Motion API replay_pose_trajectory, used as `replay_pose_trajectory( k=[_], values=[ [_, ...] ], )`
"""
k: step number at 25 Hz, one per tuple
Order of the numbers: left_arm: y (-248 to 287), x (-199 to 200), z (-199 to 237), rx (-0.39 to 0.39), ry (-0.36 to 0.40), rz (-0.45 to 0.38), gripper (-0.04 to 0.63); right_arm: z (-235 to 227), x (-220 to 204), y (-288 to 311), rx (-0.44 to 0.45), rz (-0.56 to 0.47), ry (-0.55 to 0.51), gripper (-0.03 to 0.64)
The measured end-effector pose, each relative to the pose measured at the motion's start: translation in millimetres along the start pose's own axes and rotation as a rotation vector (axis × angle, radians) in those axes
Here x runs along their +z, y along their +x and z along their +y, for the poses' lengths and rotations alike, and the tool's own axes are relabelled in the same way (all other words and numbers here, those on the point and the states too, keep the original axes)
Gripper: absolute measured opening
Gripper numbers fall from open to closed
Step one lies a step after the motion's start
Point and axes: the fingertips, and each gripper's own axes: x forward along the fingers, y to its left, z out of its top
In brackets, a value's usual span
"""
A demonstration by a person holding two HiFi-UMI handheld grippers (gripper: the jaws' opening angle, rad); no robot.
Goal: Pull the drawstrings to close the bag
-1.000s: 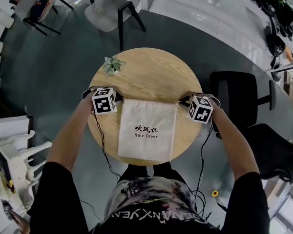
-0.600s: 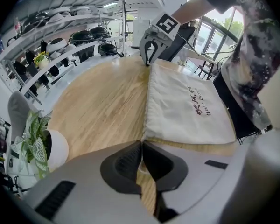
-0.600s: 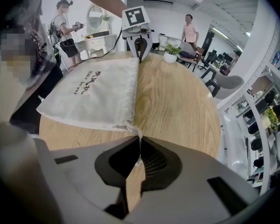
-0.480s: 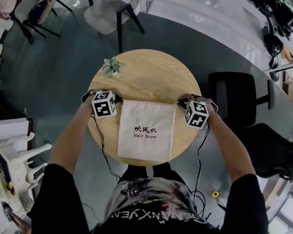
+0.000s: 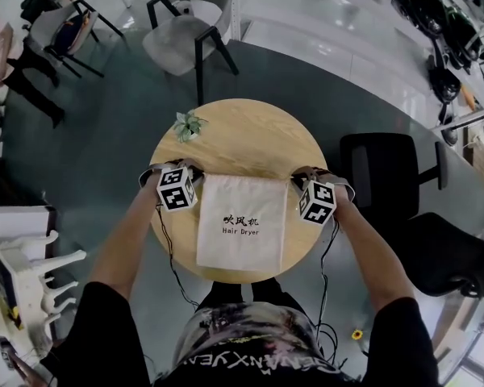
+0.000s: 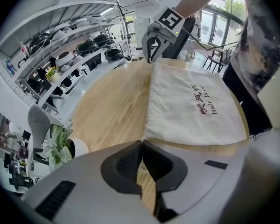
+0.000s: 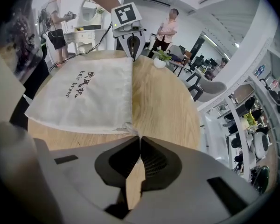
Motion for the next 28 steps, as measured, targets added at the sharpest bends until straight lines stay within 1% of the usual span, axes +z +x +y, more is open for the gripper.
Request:
replay_pose_trajectory(
  k=[5,8,13,16,23,28],
  values=[
    [-21.3,4.9,0.8,0.025,-0.019,-0.009,0.02,-5.9,8.4,-20.1,-0.043,-0.005,0.015,0.005],
    [-38.2,11.1,2.8,0.052,-0.023,-0.026,0.02,-11.4,15.3,-35.4,-0.086,-0.008,0.026,0.005],
    [-75.2,29.6,25.5,0.155,-0.053,-0.074,0.02,-36.4,35.6,-68.1,-0.181,-0.036,0.044,0.005],
    [-99.2,40.8,38.5,0.214,-0.059,-0.088,0.02,-52.4,49.4,-91.3,-0.229,-0.058,0.047,0.005],
    [-151.5,51.7,66.6,0.318,-0.061,-0.103,0.02,-79.9,72.6,-135.9,-0.324,-0.087,0.007,0.005],
    [-190.3,62.9,87.2,0.384,-0.037,-0.112,0.02,-105.5,91.2,-170.9,-0.402,-0.106,-0.029,0.005]
  ],
)
